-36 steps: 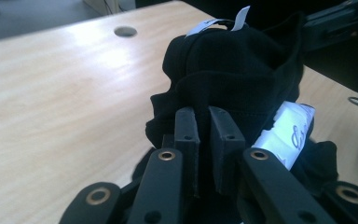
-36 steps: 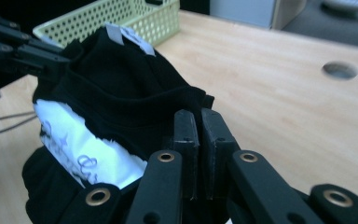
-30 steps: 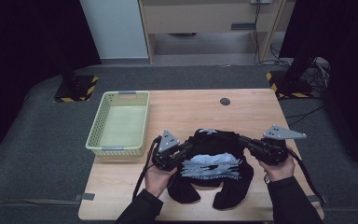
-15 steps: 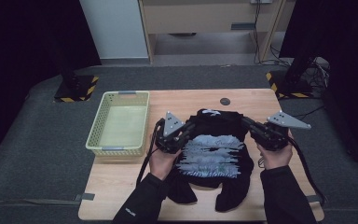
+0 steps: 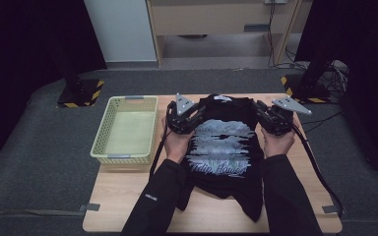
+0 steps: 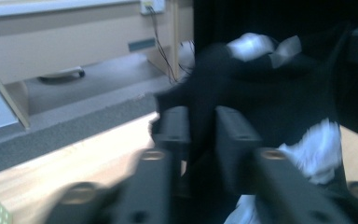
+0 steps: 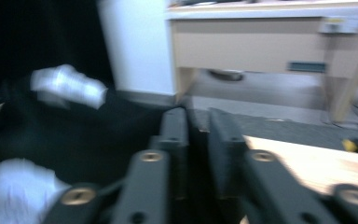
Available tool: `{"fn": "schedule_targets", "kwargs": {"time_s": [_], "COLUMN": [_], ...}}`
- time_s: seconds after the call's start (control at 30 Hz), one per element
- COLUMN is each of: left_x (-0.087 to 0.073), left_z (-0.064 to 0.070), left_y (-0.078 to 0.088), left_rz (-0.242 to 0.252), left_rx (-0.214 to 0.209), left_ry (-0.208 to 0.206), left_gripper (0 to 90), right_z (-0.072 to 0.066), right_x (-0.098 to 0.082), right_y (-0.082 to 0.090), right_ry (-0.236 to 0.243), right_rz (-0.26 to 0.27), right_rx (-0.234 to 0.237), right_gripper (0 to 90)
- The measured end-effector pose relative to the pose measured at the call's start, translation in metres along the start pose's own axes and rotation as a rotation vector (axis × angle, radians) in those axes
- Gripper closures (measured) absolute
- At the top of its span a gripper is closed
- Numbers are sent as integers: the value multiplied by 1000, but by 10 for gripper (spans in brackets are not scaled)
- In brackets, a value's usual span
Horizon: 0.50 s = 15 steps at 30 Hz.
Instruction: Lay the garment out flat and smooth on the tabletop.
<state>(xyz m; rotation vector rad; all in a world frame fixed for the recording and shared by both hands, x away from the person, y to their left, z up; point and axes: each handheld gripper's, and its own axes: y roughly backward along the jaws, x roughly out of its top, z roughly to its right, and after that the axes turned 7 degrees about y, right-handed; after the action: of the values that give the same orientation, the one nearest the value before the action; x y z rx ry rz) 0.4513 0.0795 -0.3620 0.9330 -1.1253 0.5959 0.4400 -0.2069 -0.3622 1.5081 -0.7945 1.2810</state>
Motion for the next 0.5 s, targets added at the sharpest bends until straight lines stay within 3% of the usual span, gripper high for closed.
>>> {"fn": "schedule_targets", "kwargs": {"time_s": [0.03,0.1,0.2,0.33,0.5], "left_x": [0,-1,-4,-6,-5], "left_z": [-4,-9,-14,-19,-18], "left_y": [-2,-1,8,27,50], "left_rz": [-9,-26,-20,-11,3], "left_rx": [7,28,47,30,29], "left_ry": [21,47,47,87,56], "left_gripper": [608,545,488,422,362], "right_z": [1,2,0,-3,-7], "right_x": [-1,-2,-5,-6,-6], "right_y": [-5,-10,-8,3,16], "right_ry": [-14,-24,21,42,42], "right_rz": [-3,-30,-58,-60,-61], "right_rx": [-21,-16,-7,22,67], "right_gripper": [601,576,494,408,349]}}
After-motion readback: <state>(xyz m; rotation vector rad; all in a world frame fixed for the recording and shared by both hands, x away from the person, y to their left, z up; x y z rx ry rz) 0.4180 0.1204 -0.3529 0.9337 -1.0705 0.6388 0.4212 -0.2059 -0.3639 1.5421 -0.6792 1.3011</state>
